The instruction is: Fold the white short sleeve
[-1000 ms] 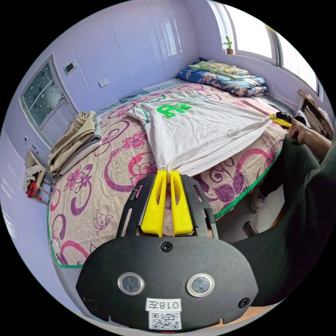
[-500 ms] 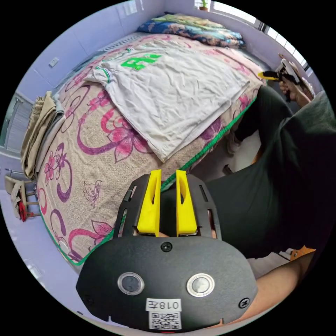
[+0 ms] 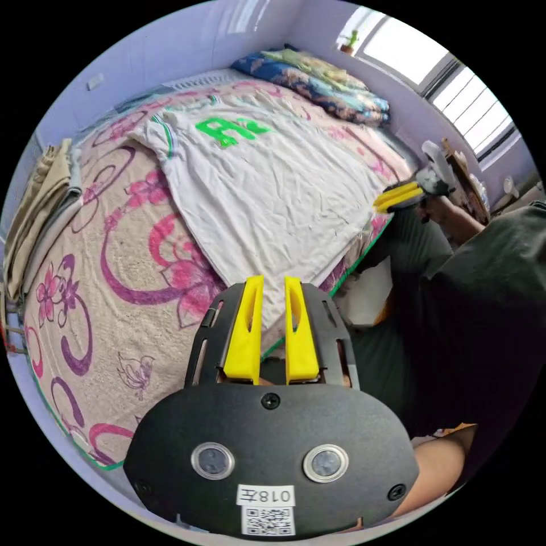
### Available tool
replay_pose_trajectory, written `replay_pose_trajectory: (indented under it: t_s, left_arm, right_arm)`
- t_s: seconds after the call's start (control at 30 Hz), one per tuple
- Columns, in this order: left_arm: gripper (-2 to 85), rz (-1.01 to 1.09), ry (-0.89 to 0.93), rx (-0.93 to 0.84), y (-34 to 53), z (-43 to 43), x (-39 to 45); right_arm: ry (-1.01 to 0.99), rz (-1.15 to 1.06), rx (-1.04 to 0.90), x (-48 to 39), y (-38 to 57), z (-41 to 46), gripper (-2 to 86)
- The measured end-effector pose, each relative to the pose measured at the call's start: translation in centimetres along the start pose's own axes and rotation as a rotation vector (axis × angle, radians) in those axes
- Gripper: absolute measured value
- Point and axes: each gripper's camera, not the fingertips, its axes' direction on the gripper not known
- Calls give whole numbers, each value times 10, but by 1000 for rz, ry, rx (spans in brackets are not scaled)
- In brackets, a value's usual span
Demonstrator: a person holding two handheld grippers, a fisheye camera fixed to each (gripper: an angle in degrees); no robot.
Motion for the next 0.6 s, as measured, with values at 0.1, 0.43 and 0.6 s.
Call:
replay_pose_trajectory:
  t_s: [0.1, 0.43, 0.6]
  left_arm:
    - [71, -94, 22, 304, -12, -44, -62]
    - [47, -632, -103, 452, -156, 43, -289]
    - [113, -724, -70, 265, -204, 113, -315]
  right_arm:
    - [-64, 96, 190, 24, 11, -35, 44]
    - [-10, 289, 359, 76, 27, -70, 4]
    - [25, 332, 328, 85, 35, -67, 0]
